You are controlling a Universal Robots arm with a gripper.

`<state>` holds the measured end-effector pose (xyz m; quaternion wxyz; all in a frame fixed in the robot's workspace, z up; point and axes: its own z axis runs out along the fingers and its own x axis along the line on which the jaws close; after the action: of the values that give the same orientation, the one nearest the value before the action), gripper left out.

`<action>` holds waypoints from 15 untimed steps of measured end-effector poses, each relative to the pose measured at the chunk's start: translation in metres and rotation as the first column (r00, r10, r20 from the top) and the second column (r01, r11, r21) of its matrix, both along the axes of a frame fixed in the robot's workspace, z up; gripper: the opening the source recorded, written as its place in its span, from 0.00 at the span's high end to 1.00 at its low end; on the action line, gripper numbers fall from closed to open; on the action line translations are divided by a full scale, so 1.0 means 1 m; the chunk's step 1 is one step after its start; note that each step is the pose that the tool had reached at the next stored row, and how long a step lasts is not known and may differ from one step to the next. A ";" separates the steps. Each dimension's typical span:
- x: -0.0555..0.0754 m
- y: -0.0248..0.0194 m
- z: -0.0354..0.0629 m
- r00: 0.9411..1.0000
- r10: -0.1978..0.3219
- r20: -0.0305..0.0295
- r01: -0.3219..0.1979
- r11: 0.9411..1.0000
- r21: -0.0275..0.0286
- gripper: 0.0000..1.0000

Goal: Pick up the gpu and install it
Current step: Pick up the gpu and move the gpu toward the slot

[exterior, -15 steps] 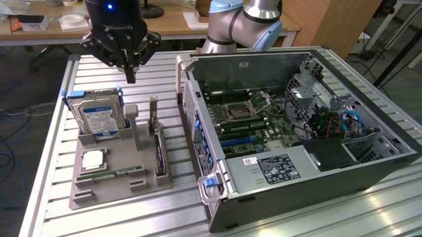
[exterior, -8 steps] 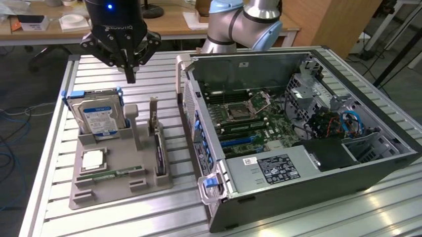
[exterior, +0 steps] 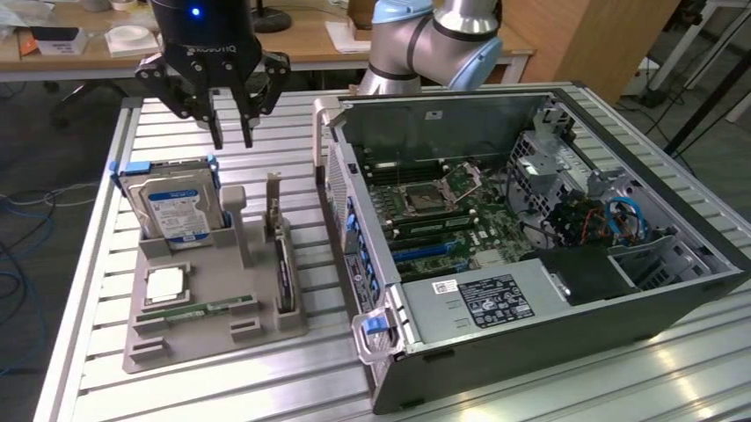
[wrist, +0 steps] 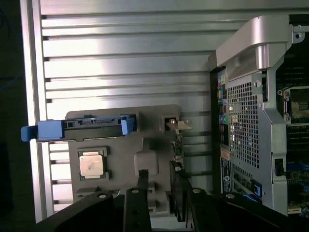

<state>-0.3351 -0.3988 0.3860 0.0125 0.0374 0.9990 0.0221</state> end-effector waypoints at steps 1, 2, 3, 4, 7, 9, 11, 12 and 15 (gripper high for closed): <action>0.000 0.0000 0.0000 1.000 0.000 0.000 0.000 1.000 0.000 0.59; 0.000 0.0000 0.0000 1.000 0.000 0.000 0.000 1.000 0.000 0.59; 0.000 0.0000 0.0000 1.000 0.000 0.000 0.000 1.000 0.000 0.59; 0.000 0.0000 0.0000 1.000 0.000 0.000 0.000 1.000 0.000 0.53; 0.000 0.0000 0.0000 1.000 0.000 0.000 0.000 1.000 0.000 0.53; 0.000 0.0000 0.0000 1.000 0.000 0.000 0.000 1.000 0.000 0.53; 0.000 0.0000 0.0000 1.000 0.000 0.000 0.000 1.000 0.000 0.53; 0.000 0.0000 0.0000 1.000 0.000 0.000 0.000 1.000 0.000 0.53; 0.001 0.0000 0.0000 1.000 0.000 0.000 0.000 1.000 0.000 0.53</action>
<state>-0.3343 -0.3989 0.3860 0.0125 0.0374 0.9990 0.0221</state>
